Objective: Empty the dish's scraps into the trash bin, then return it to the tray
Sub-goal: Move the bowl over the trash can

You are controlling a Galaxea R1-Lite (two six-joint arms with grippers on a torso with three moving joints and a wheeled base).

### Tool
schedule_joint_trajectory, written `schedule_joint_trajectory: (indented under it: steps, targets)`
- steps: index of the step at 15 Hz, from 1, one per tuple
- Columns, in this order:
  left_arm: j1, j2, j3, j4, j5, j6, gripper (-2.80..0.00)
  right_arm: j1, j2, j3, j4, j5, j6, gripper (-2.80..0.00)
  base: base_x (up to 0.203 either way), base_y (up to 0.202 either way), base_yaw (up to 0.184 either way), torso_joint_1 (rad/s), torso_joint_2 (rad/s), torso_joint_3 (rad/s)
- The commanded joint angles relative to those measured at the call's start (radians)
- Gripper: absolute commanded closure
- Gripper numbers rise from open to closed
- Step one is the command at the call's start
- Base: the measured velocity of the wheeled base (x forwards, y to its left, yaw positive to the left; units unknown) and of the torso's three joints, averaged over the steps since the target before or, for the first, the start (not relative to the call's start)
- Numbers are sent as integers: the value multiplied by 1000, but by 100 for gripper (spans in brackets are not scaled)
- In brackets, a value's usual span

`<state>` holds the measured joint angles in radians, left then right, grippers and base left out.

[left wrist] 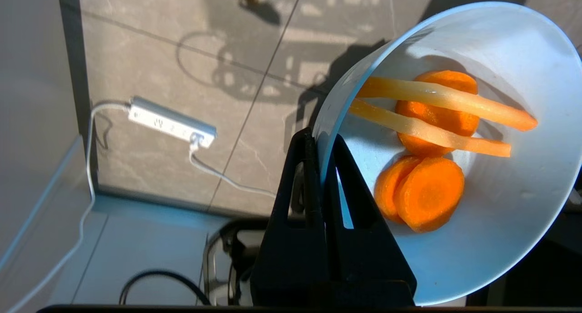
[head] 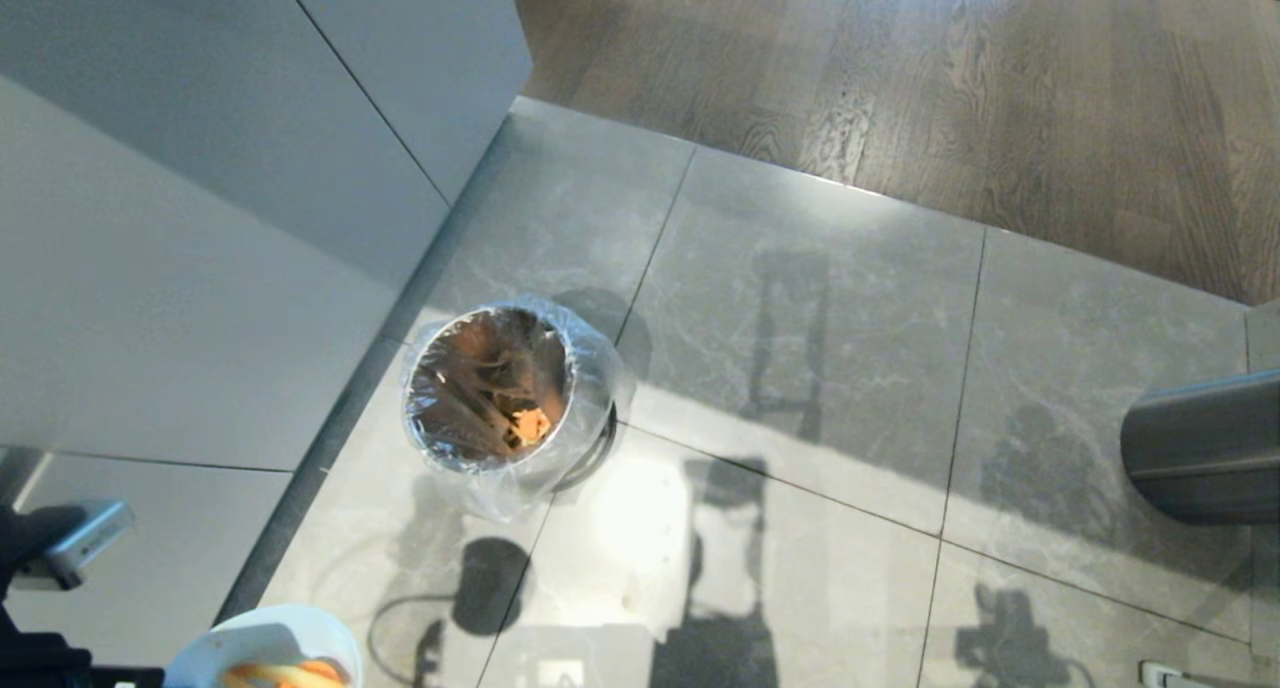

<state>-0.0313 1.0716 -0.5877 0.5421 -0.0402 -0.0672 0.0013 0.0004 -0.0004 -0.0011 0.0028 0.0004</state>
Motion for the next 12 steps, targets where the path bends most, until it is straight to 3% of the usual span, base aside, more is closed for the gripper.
schedule_joint_trajectory:
  steps: [1,3,6,9,12]
  targets:
    - [-1,60,7,-55,7,19,0,0,0,0,0,0,0,0,0,0,0,0,0,0]
    - [0,100,36,-175,34,51,0,0,0,0,0,0,0,0,0,0,0,0,0,0]
    - [8,117,89,-278,126,87,0,0,0,0,0,0,0,0,0,0,0,0,0,0]
    - [9,209,78,-367,136,120,0,0,0,0,0,0,0,0,0,0,0,0,0,0]
    - [10,343,66,-604,137,180,0,0,0,0,0,0,0,0,0,0,0,0,0,0]
